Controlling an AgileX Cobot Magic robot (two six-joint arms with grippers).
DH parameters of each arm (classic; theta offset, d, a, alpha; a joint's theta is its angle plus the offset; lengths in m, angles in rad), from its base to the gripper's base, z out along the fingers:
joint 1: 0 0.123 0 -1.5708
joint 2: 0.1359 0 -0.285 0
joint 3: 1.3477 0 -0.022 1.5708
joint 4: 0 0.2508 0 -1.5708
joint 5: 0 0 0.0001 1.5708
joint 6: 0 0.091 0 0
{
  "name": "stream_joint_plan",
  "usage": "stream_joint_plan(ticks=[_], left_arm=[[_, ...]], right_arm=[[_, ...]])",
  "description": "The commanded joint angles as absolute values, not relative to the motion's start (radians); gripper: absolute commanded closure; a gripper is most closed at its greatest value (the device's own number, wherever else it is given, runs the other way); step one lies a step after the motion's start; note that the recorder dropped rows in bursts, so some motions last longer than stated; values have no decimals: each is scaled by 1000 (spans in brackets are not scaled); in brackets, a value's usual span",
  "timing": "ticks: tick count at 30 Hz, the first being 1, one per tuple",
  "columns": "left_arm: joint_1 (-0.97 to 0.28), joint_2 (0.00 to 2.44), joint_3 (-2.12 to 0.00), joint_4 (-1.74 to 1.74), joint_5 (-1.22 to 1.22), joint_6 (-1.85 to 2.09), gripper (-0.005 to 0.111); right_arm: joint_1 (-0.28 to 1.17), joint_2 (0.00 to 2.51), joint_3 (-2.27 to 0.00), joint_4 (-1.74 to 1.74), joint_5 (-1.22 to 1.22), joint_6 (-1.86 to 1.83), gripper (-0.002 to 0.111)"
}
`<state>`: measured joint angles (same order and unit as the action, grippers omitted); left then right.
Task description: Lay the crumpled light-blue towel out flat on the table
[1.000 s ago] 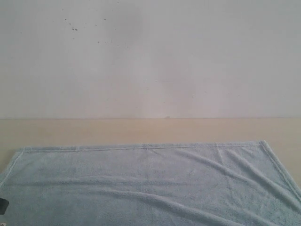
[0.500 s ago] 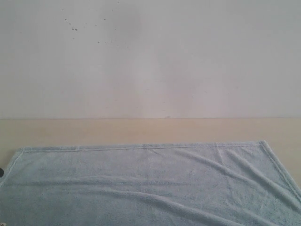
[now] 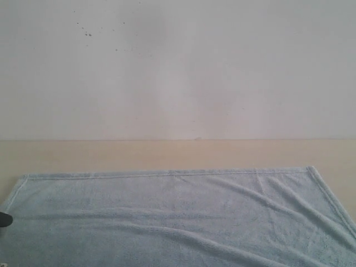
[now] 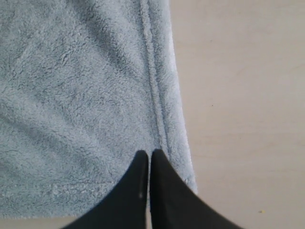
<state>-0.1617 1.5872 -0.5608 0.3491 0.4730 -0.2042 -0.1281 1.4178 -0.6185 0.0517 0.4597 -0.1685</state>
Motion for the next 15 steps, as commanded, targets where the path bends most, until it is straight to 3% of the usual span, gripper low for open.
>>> stream_joint_plan(ticks=[1, 15], left_arm=[[-161, 1619, -561, 355, 441, -200, 103], [-161, 1671, -561, 343, 544, -200, 103]], right_arm=[[-130, 1408, -618, 60, 455, -175, 107], [-130, 1408, -618, 60, 453, -175, 107]])
